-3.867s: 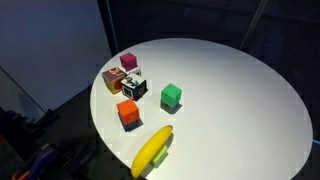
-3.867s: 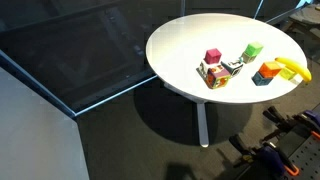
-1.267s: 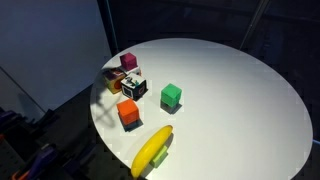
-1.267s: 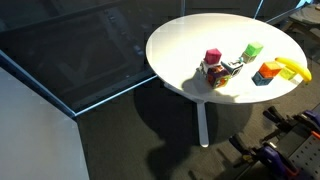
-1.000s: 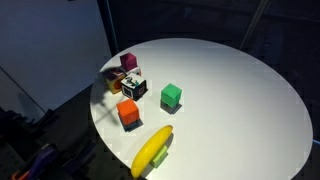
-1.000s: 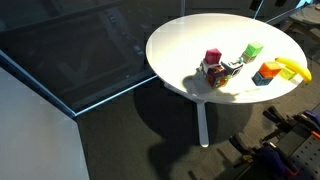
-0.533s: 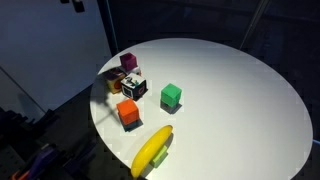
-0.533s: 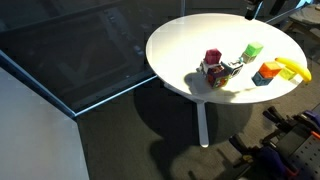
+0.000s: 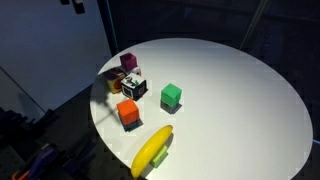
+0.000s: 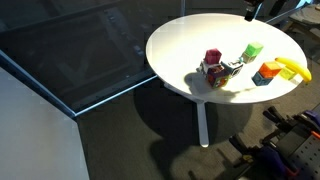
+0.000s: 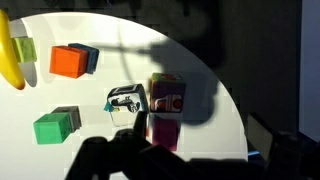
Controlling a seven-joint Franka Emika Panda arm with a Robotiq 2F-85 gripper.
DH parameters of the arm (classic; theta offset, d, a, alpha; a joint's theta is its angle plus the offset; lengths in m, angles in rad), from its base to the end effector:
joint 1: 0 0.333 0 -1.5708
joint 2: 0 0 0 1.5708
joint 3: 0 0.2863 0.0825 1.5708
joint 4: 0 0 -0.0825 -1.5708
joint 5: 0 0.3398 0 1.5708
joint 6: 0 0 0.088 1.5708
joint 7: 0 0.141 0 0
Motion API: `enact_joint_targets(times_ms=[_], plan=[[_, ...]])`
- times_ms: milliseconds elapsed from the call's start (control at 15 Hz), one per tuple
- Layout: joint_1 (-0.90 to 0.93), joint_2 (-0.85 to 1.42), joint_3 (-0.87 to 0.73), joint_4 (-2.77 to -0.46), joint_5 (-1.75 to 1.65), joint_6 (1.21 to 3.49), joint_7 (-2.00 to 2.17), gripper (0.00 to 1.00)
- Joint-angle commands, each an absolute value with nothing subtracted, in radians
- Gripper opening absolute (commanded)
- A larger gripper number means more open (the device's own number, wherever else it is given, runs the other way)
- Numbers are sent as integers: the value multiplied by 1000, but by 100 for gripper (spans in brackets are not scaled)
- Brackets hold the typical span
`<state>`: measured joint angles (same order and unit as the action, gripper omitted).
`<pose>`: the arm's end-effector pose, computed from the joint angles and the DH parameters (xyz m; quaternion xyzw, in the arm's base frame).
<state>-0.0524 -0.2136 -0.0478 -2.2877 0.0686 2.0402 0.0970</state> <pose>0.4390 -0.0384 0.3949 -0.9927 0.1137 0.0171 0.0354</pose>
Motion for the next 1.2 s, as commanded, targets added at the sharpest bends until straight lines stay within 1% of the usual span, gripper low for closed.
enact_joint_targets(times_ms=[0,667,1133], plan=[[-59,-183,-57,-2302,72,2090,78,100],[-63,0,-70,-2293,86,2290,97,100],[-57,148,-68,-2213,84,2343,147,100]])
